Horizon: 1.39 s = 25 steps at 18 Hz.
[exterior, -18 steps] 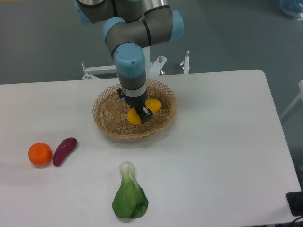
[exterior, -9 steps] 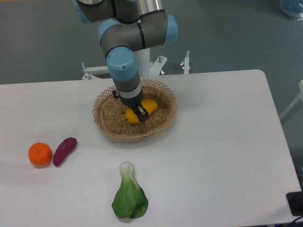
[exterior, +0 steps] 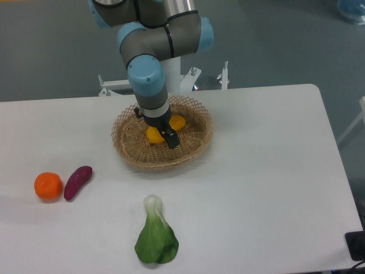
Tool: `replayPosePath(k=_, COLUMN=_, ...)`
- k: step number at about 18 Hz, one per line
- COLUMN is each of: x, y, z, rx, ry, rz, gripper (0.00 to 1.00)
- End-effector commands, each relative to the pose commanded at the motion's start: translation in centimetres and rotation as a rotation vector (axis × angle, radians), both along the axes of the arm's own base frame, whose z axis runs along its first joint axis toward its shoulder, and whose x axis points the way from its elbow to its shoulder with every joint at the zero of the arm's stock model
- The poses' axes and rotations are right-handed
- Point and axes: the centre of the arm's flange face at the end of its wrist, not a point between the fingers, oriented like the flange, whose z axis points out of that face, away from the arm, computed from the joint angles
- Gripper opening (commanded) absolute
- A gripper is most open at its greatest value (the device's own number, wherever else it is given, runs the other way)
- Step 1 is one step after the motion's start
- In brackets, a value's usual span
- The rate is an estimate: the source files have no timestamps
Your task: Place the mango in the basket
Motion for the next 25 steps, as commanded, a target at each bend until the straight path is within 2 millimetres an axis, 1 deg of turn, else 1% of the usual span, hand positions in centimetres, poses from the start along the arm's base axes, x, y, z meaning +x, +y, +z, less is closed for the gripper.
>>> replayPosePath(k=1, x=-0.7, y=0.2, z=0.4, rx=0.009, ry=0.010, rz=0.014, gripper=1.00)
replayPosePath(k=2, x=-1.9, y=0.4, z=1.5, rx=0.028, ry=0.023, rz=0.034, gripper=1.00)
replayPosePath(k=3, x=-3.4, y=0.3, z=2.4, rx=0.043, ry=0.029, rz=0.060, gripper=1.00)
replayPosePath(k=4, x=-4.5, y=0.3, z=3.2, rx=0.062, ry=0.036, rz=0.076, gripper=1.00)
replayPosePath(k=6, x=-6.7, y=0.6, z=4.1, rx=0.077, ry=0.047, rz=0.100, gripper=1.00)
replayPosePath(k=7, x=-8.1, y=0.5, z=4.0, rx=0.077, ry=0.047, rz=0.117, gripper=1.00)
replayPosePath(k=9, x=-10.2, y=0.9, z=4.6, rx=0.096, ry=0.054, rz=0.133, gripper=1.00)
replayPosePath(k=12, x=-14.6, y=0.9, z=5.2, rx=0.113, ry=0.066, rz=0.157, gripper=1.00)
replayPosePath(k=15, x=-18.5, y=1.1, z=5.6, rx=0.140, ry=0.072, rz=0.164, gripper=1.00)
replayPosePath(k=17, x=-20.4, y=1.3, z=6.0, rx=0.158, ry=0.078, rz=0.179, gripper=1.00)
replayPosePath(k=19, x=-21.7, y=1.3, z=6.3, rx=0.171, ry=0.081, rz=0.188, gripper=1.00)
replayPosePath(k=20, x=-22.3, y=1.2, z=6.1, rx=0.170, ry=0.081, rz=0.194, gripper=1.00)
replayPosePath(k=21, x=-22.6, y=1.4, z=6.4, rx=0.175, ry=0.087, rz=0.194, gripper=1.00)
replayPosePath(k=25, x=-24.1, y=1.7, z=6.5, rx=0.179, ry=0.096, rz=0.184, gripper=1.00)
